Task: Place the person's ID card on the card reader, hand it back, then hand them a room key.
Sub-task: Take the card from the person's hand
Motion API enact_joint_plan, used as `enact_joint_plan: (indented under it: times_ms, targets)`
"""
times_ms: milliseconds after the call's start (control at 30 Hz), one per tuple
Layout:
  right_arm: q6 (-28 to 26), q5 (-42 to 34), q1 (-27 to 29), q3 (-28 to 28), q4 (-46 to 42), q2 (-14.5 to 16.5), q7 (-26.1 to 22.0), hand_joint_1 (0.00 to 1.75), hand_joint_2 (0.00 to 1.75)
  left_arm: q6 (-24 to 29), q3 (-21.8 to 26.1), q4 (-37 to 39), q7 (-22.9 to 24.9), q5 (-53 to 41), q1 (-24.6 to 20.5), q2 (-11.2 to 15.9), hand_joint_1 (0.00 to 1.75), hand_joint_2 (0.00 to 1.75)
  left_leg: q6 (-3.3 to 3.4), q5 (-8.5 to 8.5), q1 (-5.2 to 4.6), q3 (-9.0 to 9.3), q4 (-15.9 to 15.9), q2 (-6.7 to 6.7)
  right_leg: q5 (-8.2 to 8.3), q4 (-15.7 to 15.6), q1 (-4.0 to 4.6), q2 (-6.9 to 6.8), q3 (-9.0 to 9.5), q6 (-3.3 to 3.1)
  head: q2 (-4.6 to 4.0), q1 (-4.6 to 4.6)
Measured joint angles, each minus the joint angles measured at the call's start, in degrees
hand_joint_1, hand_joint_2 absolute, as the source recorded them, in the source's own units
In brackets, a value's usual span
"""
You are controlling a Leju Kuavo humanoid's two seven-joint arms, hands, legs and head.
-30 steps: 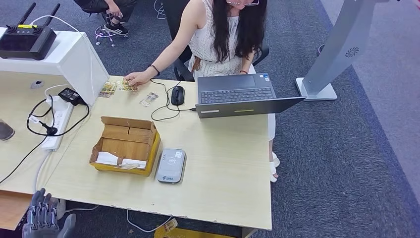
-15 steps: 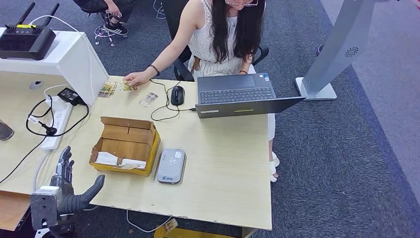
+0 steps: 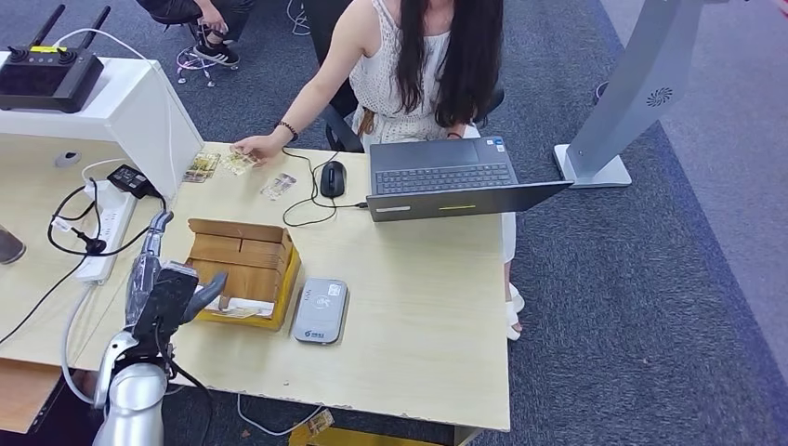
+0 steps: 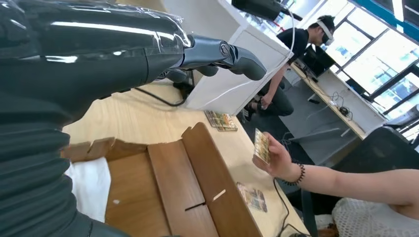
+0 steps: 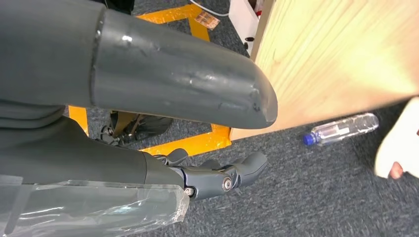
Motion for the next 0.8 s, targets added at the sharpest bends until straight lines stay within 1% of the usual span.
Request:
enact_joint_plan:
  times_ms: [400, 600, 800]
  targets:
    - [0.39, 3.01, -1.55, 0.61, 0.87, 0.32, 1.22, 0.0, 0.0, 7.8, -7.33, 7.82, 8.0, -17.42, -10.98, 5.05, 0.0, 1.75, 0.0, 0.01, 0.0, -0.01, 0.01, 0.0, 0.01, 0.02, 0.0, 0.01, 0.0, 0.0, 0.0, 0.0]
    - [0.58, 3.89, -1.87, 1.1, 1.07, 0.37, 1.63, 0.0, 0.0, 10.13, -9.08, 9.47, 10.6, -23.0, -13.67, 6.43, 0.0, 1.75, 0.01, 0.02, 0.01, -0.07, 0.03, -0.01, 0.01, 0.04, -0.01, 0.05, -0.07, 0.0, 0.0, -0.03]
    - [0.86, 5.17, -2.42, 1.83, 1.35, 0.66, 2.61, 0.0, 0.0, 13.64, -11.87, 13.53, 14.65, -31.32, -18.64, 8.99, 0.0, 1.75, 0.02, 0.03, 0.01, -0.07, 0.03, 0.0, 0.02, 0.06, 0.0, 0.05, -0.07, 0.0, 0.0, -0.02]
